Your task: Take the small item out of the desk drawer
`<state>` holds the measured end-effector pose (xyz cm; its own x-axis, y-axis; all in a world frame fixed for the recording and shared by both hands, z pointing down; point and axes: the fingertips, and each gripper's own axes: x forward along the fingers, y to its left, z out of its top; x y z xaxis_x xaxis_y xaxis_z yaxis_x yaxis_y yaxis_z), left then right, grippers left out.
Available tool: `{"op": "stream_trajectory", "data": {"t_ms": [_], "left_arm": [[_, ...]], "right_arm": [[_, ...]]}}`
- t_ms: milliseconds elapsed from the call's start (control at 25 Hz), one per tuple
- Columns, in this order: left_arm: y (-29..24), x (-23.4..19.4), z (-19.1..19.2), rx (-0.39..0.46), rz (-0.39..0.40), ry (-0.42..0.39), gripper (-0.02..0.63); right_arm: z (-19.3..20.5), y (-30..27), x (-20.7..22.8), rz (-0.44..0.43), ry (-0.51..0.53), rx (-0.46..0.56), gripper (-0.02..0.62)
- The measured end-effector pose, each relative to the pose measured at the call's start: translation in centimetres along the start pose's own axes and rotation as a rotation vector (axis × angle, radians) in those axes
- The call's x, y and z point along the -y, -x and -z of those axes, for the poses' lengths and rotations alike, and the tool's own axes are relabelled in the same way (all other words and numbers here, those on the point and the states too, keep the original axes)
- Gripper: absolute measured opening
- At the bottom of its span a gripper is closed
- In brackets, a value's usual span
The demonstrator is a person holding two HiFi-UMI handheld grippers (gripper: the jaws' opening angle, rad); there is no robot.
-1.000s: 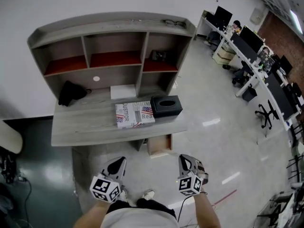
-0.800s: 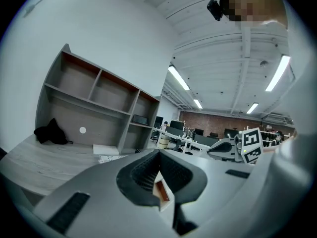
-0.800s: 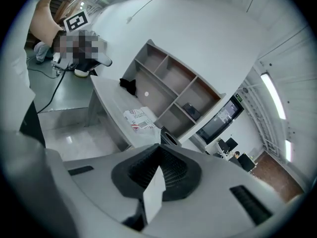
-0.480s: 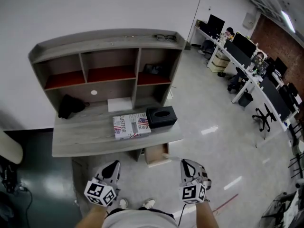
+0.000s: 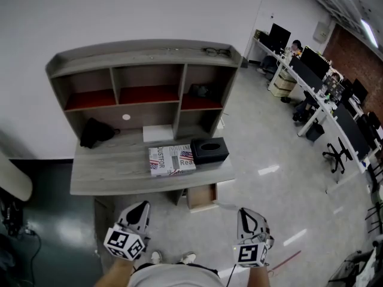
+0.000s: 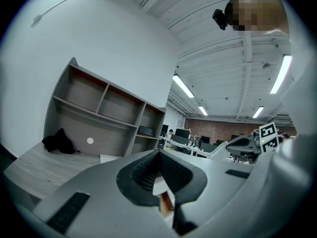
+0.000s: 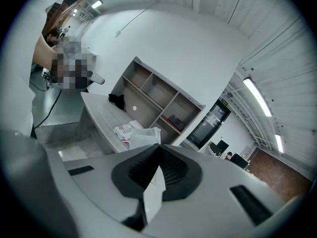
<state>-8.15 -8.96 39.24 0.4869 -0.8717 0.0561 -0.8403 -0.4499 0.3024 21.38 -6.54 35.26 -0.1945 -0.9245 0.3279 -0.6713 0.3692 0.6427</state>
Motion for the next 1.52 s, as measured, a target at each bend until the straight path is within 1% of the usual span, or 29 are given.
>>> {"op": "stream_trajectory", "data": {"t_ms": [200,320,440,600,760,1320,1520], "left_arm": [[2.6,-2.0,-0.6,0.024,-0.084,0.021,0.018],[4.2,-3.1,-0.3,0.016,-0.12,0.028,0.018],[4.4,-3.4,-0.1,0.015,-0.133,0.044,0.018],[4.1,-3.1,0.0,0.001,-0.119,0.052,0.018],[3.8,-2.7,-0.3,-0.003,-0.096,0.043,0.018],[4.7,-3.1,0.9,-0.012,-0.043,0.075,0.018],[5.2,-3.4,1.4,-0.012,-0.023,0.076,0.018]], "right_arm": [[-0.2,0.4,-0.1,0.017,-0.05,0.009,0.023],[-0.1,0.8,-0.5,0.01,-0.044,-0.002,0.023],[-0.1,0.4,-0.6,-0.002,-0.028,-0.01,0.023],[-1.0,0.1,-0.8,-0.005,-0.033,0.003,0.023],[-1.7,0.1,-1.2,-0.004,-0.031,0.019,0.023],[-2.6,1.7,-2.8,0.011,-0.01,-0.036,0.023],[-3.3,2.2,-3.4,0.035,-0.002,-0.029,0.023]]}}
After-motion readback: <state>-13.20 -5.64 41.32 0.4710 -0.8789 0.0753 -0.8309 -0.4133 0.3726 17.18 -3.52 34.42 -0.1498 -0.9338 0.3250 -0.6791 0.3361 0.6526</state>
